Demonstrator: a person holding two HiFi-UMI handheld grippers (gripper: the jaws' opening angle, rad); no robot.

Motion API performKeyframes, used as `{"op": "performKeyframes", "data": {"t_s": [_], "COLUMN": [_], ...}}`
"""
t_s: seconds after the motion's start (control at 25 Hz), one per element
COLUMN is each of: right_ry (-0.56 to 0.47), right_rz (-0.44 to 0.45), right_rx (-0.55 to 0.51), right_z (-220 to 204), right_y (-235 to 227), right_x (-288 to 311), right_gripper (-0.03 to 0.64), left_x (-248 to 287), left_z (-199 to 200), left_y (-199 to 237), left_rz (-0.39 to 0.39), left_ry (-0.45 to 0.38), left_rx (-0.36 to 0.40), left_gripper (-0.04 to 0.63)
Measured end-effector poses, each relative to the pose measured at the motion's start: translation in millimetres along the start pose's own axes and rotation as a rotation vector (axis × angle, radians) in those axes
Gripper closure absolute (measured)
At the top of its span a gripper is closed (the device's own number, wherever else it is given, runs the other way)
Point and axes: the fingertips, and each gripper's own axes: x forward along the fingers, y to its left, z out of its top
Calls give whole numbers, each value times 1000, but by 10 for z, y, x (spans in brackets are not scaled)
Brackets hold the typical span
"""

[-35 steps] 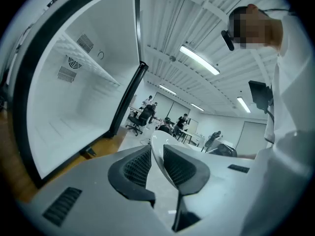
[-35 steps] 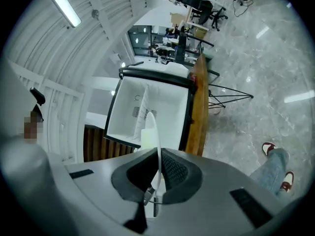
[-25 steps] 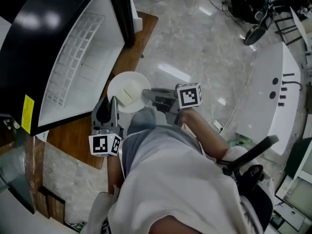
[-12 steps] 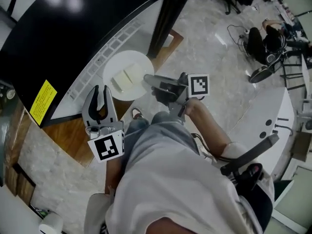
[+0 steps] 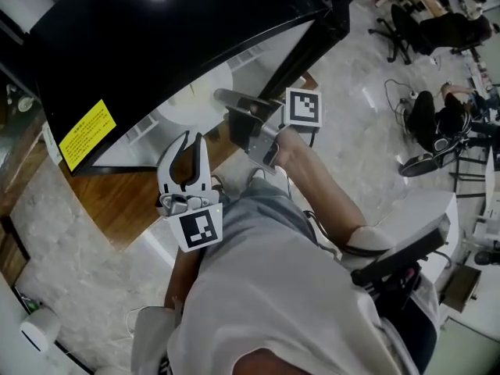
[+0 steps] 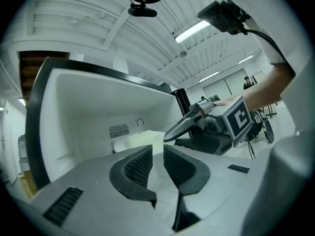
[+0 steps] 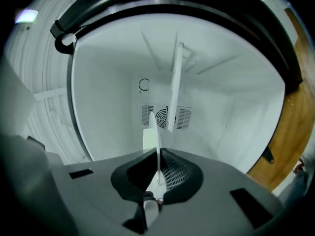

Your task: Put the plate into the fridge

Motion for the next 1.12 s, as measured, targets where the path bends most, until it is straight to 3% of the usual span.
{"op": "performKeyframes", "data": {"t_s": [0.28,0.88,1.0,1.12], "right_ry": [44,102,142,149], "right_rz": [-78,-13,47,80], "right_rx": [1,-90,-127,-175], "right_z": [23,53,-16,-47], "right_y": [-75,68,206,298], "right_x": [173,257,255,168], "right_gripper": [593,570,477,456], "left_x": [335,608,641,689], "left_z": [36,84,57,-17], "left_y": [-117,-178,-73,58], "left_rz": [-6,-41,-19,6], "left_ry": [-16,-35,-30,-13], "left_rx": [-13,-118,-148,-175], "left_gripper": [519,554,554,554]}}
